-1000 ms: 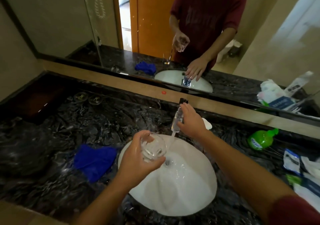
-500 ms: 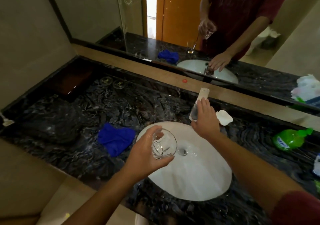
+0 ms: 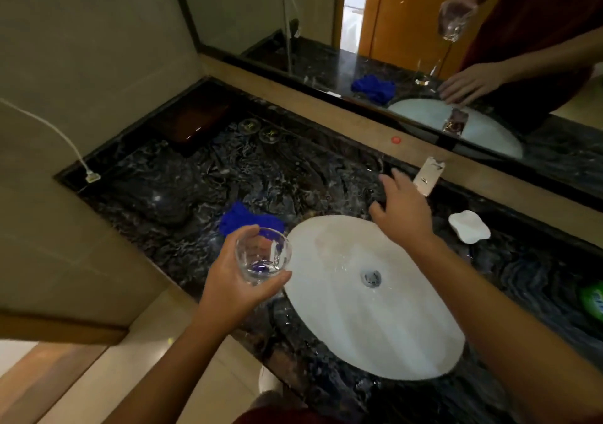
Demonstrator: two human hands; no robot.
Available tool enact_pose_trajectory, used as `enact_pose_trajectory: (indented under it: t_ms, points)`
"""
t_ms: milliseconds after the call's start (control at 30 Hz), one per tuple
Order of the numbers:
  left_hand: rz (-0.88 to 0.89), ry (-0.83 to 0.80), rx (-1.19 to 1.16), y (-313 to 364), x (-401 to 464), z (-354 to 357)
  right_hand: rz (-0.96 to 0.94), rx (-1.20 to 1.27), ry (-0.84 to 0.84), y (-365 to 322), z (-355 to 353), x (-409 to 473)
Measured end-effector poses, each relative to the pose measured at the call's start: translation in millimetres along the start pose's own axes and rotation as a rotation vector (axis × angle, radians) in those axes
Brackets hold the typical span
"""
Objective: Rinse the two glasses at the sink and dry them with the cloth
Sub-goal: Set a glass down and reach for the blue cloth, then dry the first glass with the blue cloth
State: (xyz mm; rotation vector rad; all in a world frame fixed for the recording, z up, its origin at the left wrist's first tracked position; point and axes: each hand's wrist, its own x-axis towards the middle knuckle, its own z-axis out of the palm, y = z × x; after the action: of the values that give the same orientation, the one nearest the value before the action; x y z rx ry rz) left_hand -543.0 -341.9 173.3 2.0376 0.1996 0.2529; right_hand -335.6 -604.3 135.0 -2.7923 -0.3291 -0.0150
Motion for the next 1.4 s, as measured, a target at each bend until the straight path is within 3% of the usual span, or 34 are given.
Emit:
enact_pose_trajectory:
  t_ms: [200,367,533,800,967,1067,1200,1400]
  points:
    - [-0.02,0.122,0.034,-6,-7,-51,-0.213,0.128,-0.327,-94,74,19]
    - [-0.056,0.198,-0.035,-20,-1,-87,-0.27,0.041,-0.487,-152,148,37]
    - [-0.192,0.197,-0.167,-56,14,-115,-0.357,-0.168,-0.518,-175,193,50]
    - [-0.347,0.097,-0.329,-89,38,-137,-0.42,-0.193,-0.318,-186,214,38]
    - [-0.334,0.032,-0.373,-87,47,-135,-0.116,-0.075,-0.477,-200,205,28]
    - [-0.338,-0.025,-0.436,-82,52,-126,0.137,0.148,-0.499,-197,177,21]
    - [-0.344,-0.173,-0.495,-67,57,-103,0.376,0.596,-0.385,-166,98,-17]
    - [-0.369,-0.357,-0.602,-17,55,-43,0.763,1.609,0.057,-117,-24,-113]
